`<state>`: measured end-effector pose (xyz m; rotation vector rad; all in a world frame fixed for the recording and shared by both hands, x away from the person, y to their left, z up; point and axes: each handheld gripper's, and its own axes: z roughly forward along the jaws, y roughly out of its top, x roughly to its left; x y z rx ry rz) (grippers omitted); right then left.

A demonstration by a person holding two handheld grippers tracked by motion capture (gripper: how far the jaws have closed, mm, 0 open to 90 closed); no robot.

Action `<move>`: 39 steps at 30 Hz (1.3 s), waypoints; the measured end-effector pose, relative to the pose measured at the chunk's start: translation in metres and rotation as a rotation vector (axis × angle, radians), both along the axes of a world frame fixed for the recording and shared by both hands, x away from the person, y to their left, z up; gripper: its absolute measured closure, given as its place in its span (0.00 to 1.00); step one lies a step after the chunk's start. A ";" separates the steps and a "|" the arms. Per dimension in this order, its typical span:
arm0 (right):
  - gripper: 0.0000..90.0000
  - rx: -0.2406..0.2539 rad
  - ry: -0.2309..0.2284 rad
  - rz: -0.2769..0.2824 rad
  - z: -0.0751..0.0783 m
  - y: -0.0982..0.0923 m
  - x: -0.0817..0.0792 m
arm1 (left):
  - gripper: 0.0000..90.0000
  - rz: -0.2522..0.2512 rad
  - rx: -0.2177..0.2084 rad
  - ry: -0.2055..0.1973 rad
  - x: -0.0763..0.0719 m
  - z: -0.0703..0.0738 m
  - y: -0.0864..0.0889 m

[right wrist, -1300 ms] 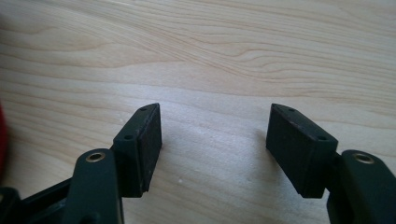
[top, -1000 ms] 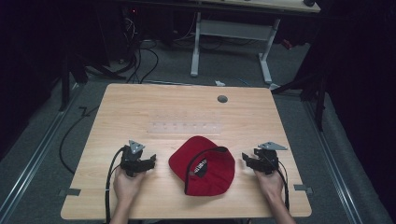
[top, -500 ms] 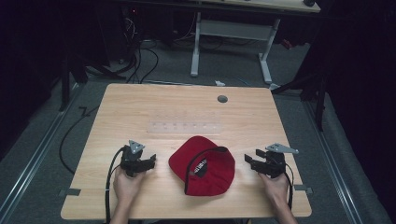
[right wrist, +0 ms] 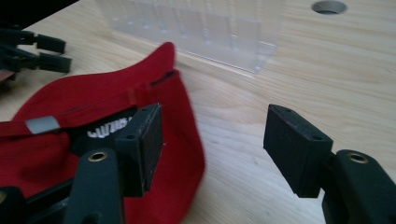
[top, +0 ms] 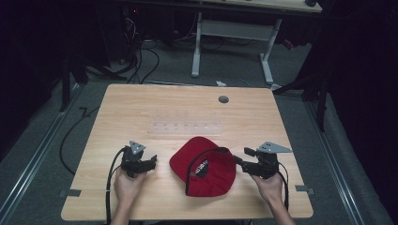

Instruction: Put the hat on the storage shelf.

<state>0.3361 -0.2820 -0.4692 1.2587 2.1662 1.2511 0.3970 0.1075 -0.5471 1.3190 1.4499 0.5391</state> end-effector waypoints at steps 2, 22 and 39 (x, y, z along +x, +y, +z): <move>0.41 -0.014 0.004 0.023 0.001 0.009 0.004 | 0.29 -0.005 0.000 0.000 0.000 0.000 0.000; 0.66 -0.050 0.109 0.168 -0.041 0.057 0.052 | 0.29 -0.009 -0.001 0.000 -0.001 0.000 -0.001; 0.93 -0.001 0.147 0.207 -0.040 0.045 0.047 | 0.29 -0.014 -0.002 0.001 -0.002 0.000 -0.001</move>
